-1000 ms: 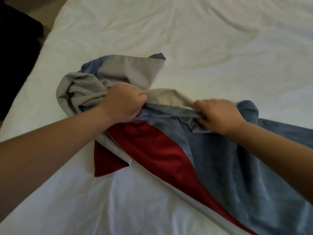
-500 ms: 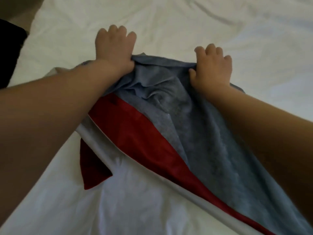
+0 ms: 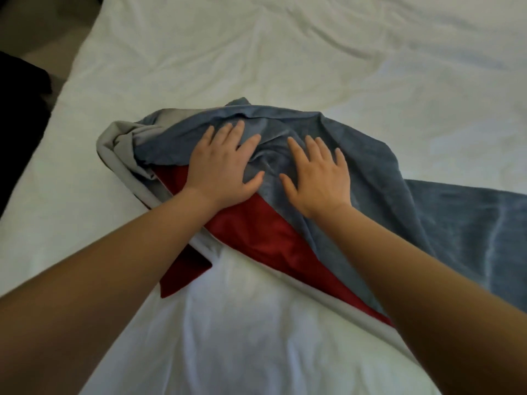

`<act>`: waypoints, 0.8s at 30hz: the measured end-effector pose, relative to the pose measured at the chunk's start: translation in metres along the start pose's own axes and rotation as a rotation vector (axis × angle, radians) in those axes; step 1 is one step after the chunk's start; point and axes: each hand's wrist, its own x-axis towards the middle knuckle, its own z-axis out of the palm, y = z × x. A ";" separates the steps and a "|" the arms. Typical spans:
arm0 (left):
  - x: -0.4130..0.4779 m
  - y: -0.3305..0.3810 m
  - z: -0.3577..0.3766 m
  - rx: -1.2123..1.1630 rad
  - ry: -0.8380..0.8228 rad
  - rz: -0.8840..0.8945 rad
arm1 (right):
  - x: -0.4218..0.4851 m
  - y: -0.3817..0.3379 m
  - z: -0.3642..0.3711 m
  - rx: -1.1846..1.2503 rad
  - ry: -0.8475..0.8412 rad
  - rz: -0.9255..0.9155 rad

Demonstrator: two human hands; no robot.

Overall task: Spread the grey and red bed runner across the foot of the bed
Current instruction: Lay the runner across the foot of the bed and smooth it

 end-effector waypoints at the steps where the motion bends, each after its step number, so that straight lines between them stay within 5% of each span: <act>1: -0.006 -0.001 -0.003 0.001 0.004 0.008 | -0.007 -0.004 -0.001 -0.003 0.008 0.010; 9: -0.074 -0.010 -0.007 0.015 -0.001 0.151 | -0.073 -0.063 0.006 0.051 0.056 -0.035; 14: -0.113 -0.022 0.011 0.141 -0.188 0.267 | -0.115 -0.090 0.033 0.000 -0.082 -0.146; 24: -0.172 -0.014 0.021 0.363 -0.360 0.179 | -0.173 -0.108 0.055 0.026 -0.159 -0.071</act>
